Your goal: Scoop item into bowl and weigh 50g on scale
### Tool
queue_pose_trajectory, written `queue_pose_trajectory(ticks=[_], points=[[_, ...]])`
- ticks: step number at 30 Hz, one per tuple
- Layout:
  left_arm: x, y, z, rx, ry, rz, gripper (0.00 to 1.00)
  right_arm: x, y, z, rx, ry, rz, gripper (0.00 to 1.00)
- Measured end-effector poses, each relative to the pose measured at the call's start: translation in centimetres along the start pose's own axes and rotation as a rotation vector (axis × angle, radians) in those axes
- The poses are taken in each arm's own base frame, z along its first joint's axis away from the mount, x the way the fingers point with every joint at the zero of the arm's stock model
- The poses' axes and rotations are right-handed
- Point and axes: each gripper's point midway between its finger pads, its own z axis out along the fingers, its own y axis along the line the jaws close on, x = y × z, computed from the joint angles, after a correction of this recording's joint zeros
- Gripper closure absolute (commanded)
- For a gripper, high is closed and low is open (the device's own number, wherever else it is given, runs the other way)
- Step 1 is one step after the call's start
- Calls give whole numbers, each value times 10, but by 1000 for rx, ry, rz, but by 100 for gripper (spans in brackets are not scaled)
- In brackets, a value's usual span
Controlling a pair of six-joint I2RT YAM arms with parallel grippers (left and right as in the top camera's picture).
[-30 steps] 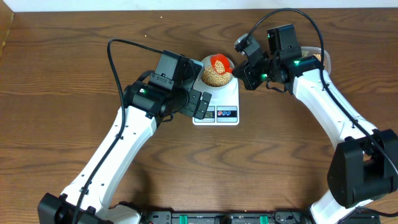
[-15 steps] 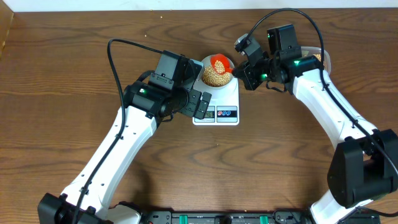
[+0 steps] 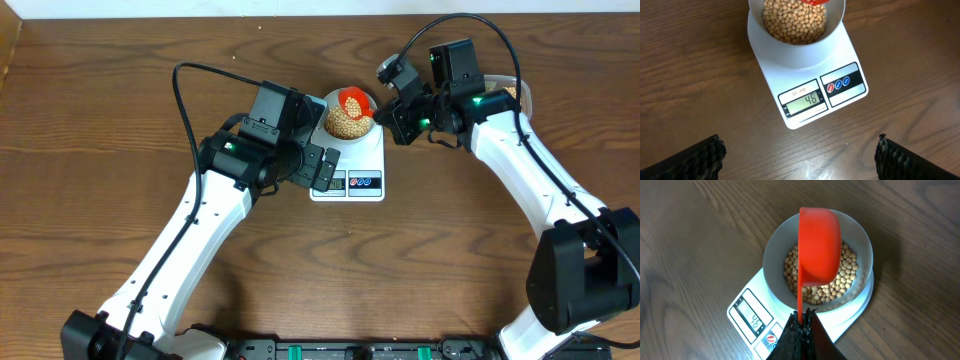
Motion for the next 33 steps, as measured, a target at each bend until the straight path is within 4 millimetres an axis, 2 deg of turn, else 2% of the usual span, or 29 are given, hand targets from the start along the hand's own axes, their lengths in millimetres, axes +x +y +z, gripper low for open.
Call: queue_pose_trajectory(ticks=[33], points=[[0, 0, 0, 0, 0, 0, 2, 0, 0, 0, 0, 0, -56, 99]])
